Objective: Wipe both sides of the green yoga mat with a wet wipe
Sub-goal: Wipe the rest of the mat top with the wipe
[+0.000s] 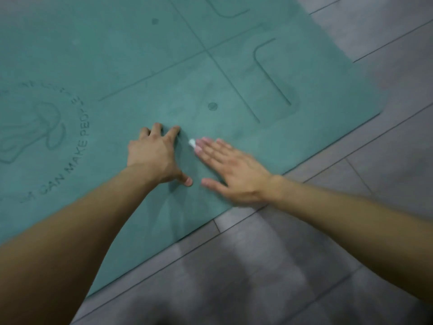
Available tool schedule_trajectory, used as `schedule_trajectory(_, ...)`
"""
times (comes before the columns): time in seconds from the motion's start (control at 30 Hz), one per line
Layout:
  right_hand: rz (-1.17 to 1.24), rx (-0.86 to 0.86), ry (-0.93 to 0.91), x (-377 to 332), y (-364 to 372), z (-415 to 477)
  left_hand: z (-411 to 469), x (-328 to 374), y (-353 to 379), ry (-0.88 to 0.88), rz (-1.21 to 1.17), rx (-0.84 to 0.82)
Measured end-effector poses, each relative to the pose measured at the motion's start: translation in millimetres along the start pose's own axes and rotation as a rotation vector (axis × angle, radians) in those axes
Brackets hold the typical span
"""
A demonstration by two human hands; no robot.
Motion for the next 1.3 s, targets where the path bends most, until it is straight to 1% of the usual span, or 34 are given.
schedule_trajectory(0.03, -0.047, -0.015, -0.11, -12.6, 3.0, -6.0, -0.6, -0.3, -0.5, 0.004, 0.003, 0.007)
schedule_trajectory(0.07, -0.07, -0.008, -0.135, -3.0, -2.5, -3.7, -1.1, -0.6, -0.3, 0.008, 0.006, 0.013)
schedule_trajectory(0.1, -0.066, 0.007, -0.057, 24.6, -10.4, 5.2, -1.3, -1.4, 0.3, 0.01, 0.007, 0.018)
schedule_trajectory(0.2, -0.026, 0.085, 0.436, 135.9, -37.0, 30.7, 0.1, -3.3, 1.8, 0.018, 0.009, 0.026)
schedule_trajectory(0.23, -0.001, 0.108, 0.564, 152.2, -39.5, 34.0, 0.6, -3.5, 1.3, 0.018, 0.014, 0.025)
schedule_trajectory(0.27, 0.012, 0.121, 0.622, 144.2, -37.2, 37.9, 0.2, -3.4, 0.6, 0.014, 0.019, 0.022)
schedule_trajectory(0.3, 0.012, 0.121, 0.582, 118.2, -30.7, 41.5, -0.4, -3.6, -0.2, 0.009, 0.023, 0.017)
schedule_trajectory(0.33, 0.01, 0.087, 0.442, 78.4, -21.8, 43.2, -1.9, -3.9, -1.2, 0.005, 0.028, 0.011)
schedule_trajectory(0.4, -0.003, -0.011, 0.051, 4.9, -2.2, 26.6, -3.0, -6.7, -3.8, 0.007, 0.032, 0.003)
schedule_trajectory(0.43, -0.048, -0.035, -0.072, -4.3, -1.0, 19.9, -1.2, -8.7, -6.4, 0.019, 0.034, 0.001)
schedule_trajectory(0.47, -0.076, -0.019, -0.103, 9.9, -7.5, 22.6, 2.7, -11.0, -9.7, 0.038, 0.032, 0.0)
schedule_trajectory(0.5, -0.086, 0.006, -0.017, 40.8, -16.5, 33.0, 9.2, -14.8, -12.4, 0.061, 0.025, 0.002)
schedule_trajectory(0.57, -0.065, 0.067, 0.351, 123.2, -38.9, 56.7, 25.0, -24.1, -19.6, 0.082, -0.005, 0.021)
schedule_trajectory(0.6, -0.038, 0.096, 0.517, 155.9, -45.6, 65.6, 33.4, -28.9, -24.2, 0.064, -0.031, 0.041)
schedule_trajectory(0.63, -0.007, 0.135, 0.632, 167.4, -47.0, 72.6, 41.8, -32.2, -29.7, 0.035, -0.055, 0.058)
schedule_trajectory(0.67, 0.008, 0.158, 0.666, 155.3, -44.0, 80.5, 49.7, -34.0, -34.9, 0.002, -0.068, 0.063)
schedule_trajectory(0.7, 0.017, 0.171, 0.582, 124.9, -36.2, 85.9, 57.4, -34.7, -38.5, -0.027, -0.069, 0.052)
schedule_trajectory(0.73, 0.019, 0.138, 0.407, 83.4, -24.8, 87.0, 64.7, -36.6, -40.2, -0.054, -0.057, 0.025)
schedule_trajectory(0.77, 0.016, 0.091, 0.191, 40.5, -13.9, 80.1, 72.1, -39.4, -39.9, -0.078, -0.039, -0.024)
schedule_trajectory(0.8, 0.004, 0.03, 0.002, 10.3, -4.9, 69.4, 79.4, -43.0, -38.0, -0.094, -0.031, -0.081)
schedule_trajectory(0.83, -0.037, 0.002, -0.114, 2.1, -4.9, 62.8, 85.9, -46.5, -35.1, -0.102, -0.047, -0.135)
schedule_trajectory(0.87, -0.054, 0.013, -0.138, 15.8, -11.5, 66.5, 90.9, -48.5, -32.7, -0.104, -0.073, -0.176)
schedule_trajectory(0.9, -0.047, 0.036, -0.063, 45.4, -20.7, 78.3, 95.0, -49.4, -31.0, -0.1, -0.088, -0.198)
schedule_trajectory(1.0, -0.027, 0.117, 0.398, 160.0, -51.6, 120.1, 97.1, -52.6, -26.5, -0.085, -0.059, -0.175)
schedule_trajectory(1.03, -0.009, 0.124, 0.506, 181.7, -57.3, 131.0, 96.9, -52.8, -27.1, -0.086, -0.046, -0.158)
schedule_trajectory(1.07, -0.006, 0.138, 0.575, 182.2, -58.9, 140.7, 96.8, -51.8, -27.4, -0.08, -0.04, -0.156)
schedule_trajectory(1.1, -0.001, 0.148, 0.581, 163.6, -57.0, 146.1, 96.3, -49.8, -27.8, -0.071, -0.036, -0.158)
schedule_trajectory(1.13, 0.0, 0.136, 0.482, 132.1, -49.7, 148.2, 95.7, -48.8, -28.7, -0.068, -0.031, -0.158)
schedule_trajectory(1.17, 0.0, 0.094, 0.302, 93.5, -40.3, 143.5, 96.2, -50.1, -29.9, -0.071, -0.03, -0.155)
schedule_trajectory(1.2, 0.001, 0.037, 0.071, 57.7, -29.7, 131.9, 97.1, -52.3, -32.3, -0.069, -0.038, -0.152)
schedule_trajectory(1.23, -0.019, -0.028, -0.112, 36.4, -23.6, 119.2, 98.9, -55.1, -35.7, -0.063, -0.049, -0.142)
schedule_trajectory(1.27, -0.057, -0.055, -0.225, 35.0, -24.8, 116.0, 101.4, -58.3, -39.8, -0.055, -0.057, -0.123)
schedule_trajectory(1.3, -0.067, -0.057, -0.225, 51.8, -32.0, 123.6, 103.3, -61.0, -42.8, -0.049, -0.063, -0.103)
Point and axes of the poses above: each hand's wrist, its own z-axis towards the middle knuckle, its own y-axis out of the palm, x = y × z, the point moved 5 cm from there along z, towards the middle knuckle, and after that the axes turned 1 degree about -x, right-handed, at the moved point
